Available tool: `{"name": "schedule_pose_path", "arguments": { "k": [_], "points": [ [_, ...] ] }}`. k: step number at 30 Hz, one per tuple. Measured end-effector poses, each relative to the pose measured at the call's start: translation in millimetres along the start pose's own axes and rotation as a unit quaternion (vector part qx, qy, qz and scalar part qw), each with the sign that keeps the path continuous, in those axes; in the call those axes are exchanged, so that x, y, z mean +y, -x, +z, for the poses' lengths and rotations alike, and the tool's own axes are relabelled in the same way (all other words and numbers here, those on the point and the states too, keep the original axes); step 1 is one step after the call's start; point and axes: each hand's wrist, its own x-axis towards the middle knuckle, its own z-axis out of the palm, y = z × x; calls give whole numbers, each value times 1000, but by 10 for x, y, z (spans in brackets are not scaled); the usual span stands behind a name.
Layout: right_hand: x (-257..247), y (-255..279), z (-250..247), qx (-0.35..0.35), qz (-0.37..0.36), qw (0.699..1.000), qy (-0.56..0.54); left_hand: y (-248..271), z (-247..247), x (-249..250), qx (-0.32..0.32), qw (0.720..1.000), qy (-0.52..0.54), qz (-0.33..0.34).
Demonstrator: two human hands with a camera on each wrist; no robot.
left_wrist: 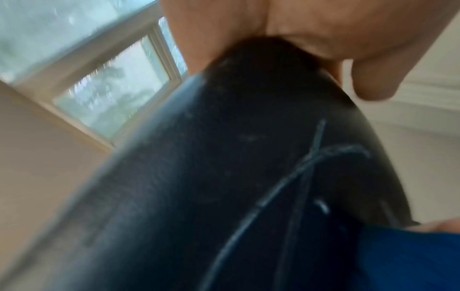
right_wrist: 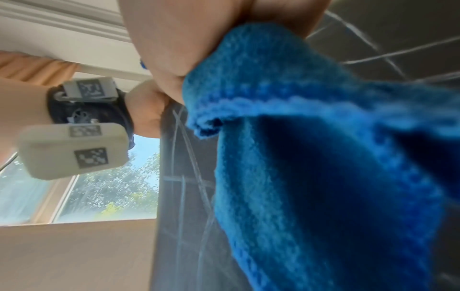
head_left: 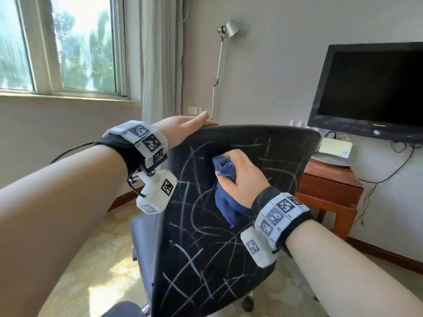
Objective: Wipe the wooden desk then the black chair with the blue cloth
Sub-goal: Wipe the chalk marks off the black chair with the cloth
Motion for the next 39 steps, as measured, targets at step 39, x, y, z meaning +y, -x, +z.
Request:
{"name": "schedule_pose_path", "arguments": {
  "k": [39],
  "points": [
    [16, -57, -419, 26, 62, 992, 108, 243, -306, -283, 84, 971, -206, -83]
  ]
}}
